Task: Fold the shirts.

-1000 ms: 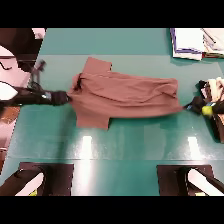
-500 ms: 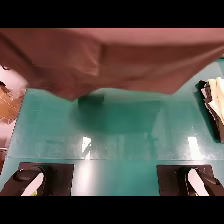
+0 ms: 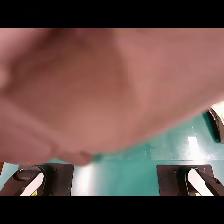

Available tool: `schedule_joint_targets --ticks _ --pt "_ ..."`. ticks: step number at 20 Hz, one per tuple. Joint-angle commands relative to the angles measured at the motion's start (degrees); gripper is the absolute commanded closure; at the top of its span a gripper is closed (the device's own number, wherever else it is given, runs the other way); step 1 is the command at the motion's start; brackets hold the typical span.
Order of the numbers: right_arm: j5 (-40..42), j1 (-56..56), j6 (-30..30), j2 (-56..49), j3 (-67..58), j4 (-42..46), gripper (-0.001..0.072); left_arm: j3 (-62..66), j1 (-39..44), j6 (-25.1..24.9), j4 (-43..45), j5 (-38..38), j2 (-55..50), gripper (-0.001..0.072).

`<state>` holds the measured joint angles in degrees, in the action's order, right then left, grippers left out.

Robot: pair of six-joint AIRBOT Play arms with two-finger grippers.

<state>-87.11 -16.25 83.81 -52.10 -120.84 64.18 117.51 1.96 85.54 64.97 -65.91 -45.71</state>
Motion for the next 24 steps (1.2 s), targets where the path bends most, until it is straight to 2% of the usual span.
schedule_joint_targets --ticks 1,3,5,7,10,13,18,20,24 --pt "-5.14 0.76 1.18 -4.5 6.73 1.53 0.0699 -11.15 -0.04 1.46 1.84 -8.09 -4.35 0.0686" --pt "-5.51 3.34 1.05 -8.5 14.71 2.08 0.0699 -19.78 -0.04 1.36 1.29 -11.1 -8.96 0.0686" --pt "-5.51 6.32 0.59 -14.08 21.33 3.8 0.0699 -27.69 -0.04 0.33 0.96 -10.99 -14.16 0.0685" --pt "-5.38 9.14 0.59 -20.85 25.92 8.04 0.0699 -33.75 -0.04 -0.52 0.87 -8.59 -20.22 0.0685" --pt "-2.84 11.1 0.55 -32.04 28.61 9.33 0.0699 -36.22 -0.04 -1.03 0.57 -3.76 -31.3 0.0685" --pt "0.55 11.41 0.57 -42.45 23.23 8.76 0.0699 -33.4 -0.04 -3.61 -0.13 2.71 -40.46 0.0685" --pt "1.46 11.67 0.59 -52.22 6.08 6.84 0.0699 -19.41 -0.35 -4.98 1.07 6.32 -48.83 0.0685" --pt "1.44 12.15 0.55 -51.98 3.48 7.04 0.0699 -17.22 -0.35 -5.05 1.62 4.37 -48.5 0.0685" --pt "1.7 12.35 -0.87 -45.77 13.11 9.53 0.0699 -15.54 -0.33 -4.35 5.77 -12.04 -48.5 0.0686"
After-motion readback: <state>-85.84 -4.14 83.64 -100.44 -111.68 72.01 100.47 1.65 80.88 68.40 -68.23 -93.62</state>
